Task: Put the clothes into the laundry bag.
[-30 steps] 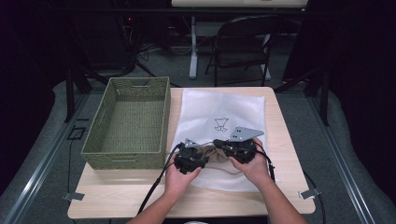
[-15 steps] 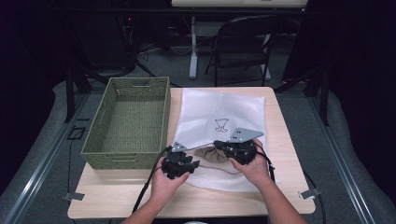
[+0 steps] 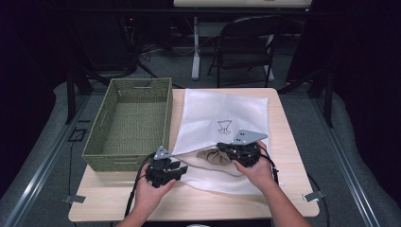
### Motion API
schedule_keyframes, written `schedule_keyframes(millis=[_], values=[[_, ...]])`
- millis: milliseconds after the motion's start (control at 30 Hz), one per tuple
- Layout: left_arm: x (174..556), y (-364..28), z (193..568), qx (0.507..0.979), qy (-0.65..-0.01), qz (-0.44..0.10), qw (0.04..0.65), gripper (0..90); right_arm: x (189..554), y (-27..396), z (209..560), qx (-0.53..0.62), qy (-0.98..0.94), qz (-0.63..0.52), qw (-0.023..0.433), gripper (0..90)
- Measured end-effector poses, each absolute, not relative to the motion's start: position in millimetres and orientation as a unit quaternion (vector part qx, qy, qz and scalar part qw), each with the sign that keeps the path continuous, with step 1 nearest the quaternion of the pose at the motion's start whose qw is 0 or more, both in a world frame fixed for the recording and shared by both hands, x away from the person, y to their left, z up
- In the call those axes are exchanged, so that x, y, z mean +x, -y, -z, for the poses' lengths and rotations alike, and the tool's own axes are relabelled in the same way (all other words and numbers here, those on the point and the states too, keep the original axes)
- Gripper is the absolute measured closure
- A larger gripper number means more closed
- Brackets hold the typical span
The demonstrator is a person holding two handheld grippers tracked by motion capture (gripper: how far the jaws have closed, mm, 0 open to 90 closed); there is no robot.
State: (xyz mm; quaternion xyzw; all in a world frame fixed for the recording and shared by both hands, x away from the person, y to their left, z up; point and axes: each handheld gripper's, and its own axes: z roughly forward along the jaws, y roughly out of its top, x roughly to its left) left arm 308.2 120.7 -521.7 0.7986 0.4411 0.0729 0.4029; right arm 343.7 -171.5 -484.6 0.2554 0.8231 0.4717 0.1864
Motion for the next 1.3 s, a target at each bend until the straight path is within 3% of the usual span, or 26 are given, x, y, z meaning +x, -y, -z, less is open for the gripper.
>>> schedule_keyframes(millis=[400,1300], values=[[301.2,-139.7,524.7,0.793,-0.455,-0.068,0.4,60.5,342.6,172.9,483.7,0.255,-0.824,-0.471,0.186,88.6],[299.7,-132.0,529.9,0.803,-0.44,-0.068,0.396,52.0,337.1,175.1,493.9,0.258,-0.833,-0.456,0.176,88.3]])
